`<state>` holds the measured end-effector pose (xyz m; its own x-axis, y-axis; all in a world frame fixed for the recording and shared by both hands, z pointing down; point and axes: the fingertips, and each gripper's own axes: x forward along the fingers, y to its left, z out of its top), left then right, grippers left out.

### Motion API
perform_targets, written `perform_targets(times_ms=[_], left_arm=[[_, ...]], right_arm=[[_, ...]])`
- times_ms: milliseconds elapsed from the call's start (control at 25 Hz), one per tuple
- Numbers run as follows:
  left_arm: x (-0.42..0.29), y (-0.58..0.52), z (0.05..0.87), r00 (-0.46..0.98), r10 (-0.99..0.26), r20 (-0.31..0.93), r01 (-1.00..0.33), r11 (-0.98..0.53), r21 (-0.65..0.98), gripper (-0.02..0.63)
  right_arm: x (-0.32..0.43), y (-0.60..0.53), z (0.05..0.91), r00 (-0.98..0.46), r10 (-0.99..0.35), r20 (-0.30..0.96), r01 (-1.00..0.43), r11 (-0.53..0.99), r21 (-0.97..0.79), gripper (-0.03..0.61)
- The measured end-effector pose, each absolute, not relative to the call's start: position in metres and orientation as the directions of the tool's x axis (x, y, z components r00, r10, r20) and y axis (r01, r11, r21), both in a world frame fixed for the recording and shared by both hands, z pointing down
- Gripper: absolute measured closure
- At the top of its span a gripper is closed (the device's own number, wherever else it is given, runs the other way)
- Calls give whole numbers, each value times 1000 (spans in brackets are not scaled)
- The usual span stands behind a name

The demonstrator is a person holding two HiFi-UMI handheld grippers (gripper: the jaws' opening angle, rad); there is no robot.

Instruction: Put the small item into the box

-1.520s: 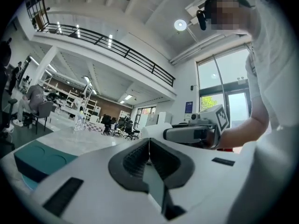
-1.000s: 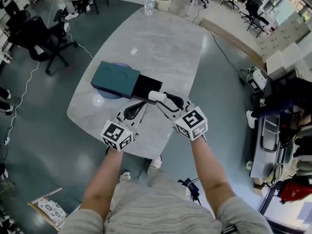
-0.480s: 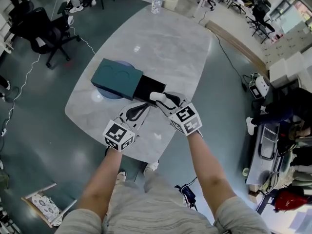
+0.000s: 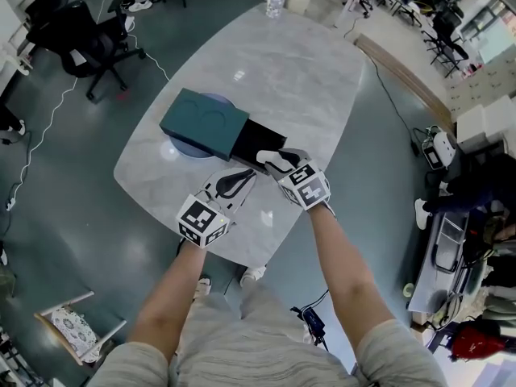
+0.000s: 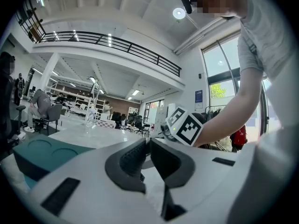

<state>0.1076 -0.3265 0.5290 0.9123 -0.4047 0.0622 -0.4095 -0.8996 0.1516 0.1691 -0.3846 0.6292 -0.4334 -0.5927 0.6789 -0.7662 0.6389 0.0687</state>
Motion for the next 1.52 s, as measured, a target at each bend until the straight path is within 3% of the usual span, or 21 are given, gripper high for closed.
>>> perform_targets(times_ms=[920, 1520], left_arm=[[104, -335, 533, 907, -417, 64, -422, -891, 166, 591], [99, -339, 528, 905, -422, 53, -424, -889, 172, 591]], right_arm=[[167, -400, 676, -274, -415, 868, -670, 729, 137, 393], [157, -408, 677, -278, -405, 871, -678, 725, 121, 382]])
